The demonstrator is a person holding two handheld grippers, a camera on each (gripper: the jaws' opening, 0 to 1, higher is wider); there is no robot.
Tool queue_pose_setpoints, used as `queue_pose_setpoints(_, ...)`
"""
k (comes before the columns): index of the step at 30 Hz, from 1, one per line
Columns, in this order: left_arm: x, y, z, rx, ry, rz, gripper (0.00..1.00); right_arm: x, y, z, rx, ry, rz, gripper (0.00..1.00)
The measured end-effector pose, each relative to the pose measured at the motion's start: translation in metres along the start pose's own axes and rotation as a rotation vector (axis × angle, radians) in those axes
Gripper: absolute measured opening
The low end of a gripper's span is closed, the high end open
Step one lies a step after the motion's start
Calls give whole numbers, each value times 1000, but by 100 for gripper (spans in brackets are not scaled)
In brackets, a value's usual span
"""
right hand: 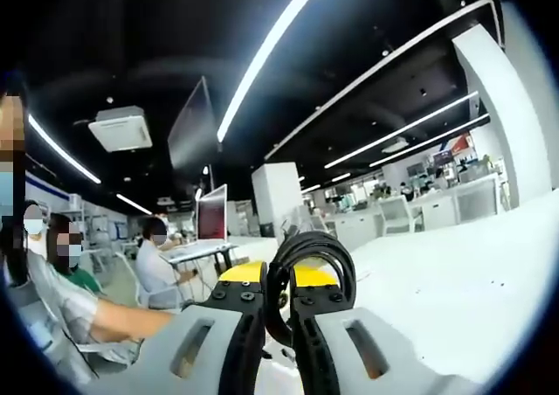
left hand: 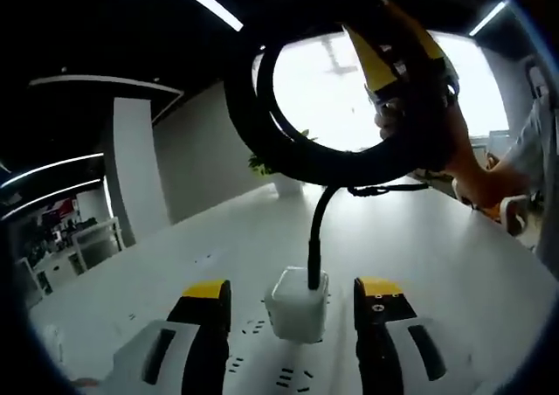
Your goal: Straighten the power strip on the desk, plug the charger into it
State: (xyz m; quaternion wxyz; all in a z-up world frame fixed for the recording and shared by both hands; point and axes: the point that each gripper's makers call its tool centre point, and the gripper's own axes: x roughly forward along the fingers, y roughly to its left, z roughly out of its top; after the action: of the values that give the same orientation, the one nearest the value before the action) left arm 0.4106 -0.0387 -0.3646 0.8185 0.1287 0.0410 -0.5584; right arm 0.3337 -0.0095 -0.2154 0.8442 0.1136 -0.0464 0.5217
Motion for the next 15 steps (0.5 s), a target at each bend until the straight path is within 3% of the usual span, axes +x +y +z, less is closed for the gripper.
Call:
queue_pose_setpoints(6, 7, 2, -7, -13, 27, -2, 54, -2, 0, 0, 9, -8, -3, 7)
queue_pose_setpoints(15, 8, 0, -12, -49, 48, -23, 35, -1, 3, -1, 13, -12, 5, 7)
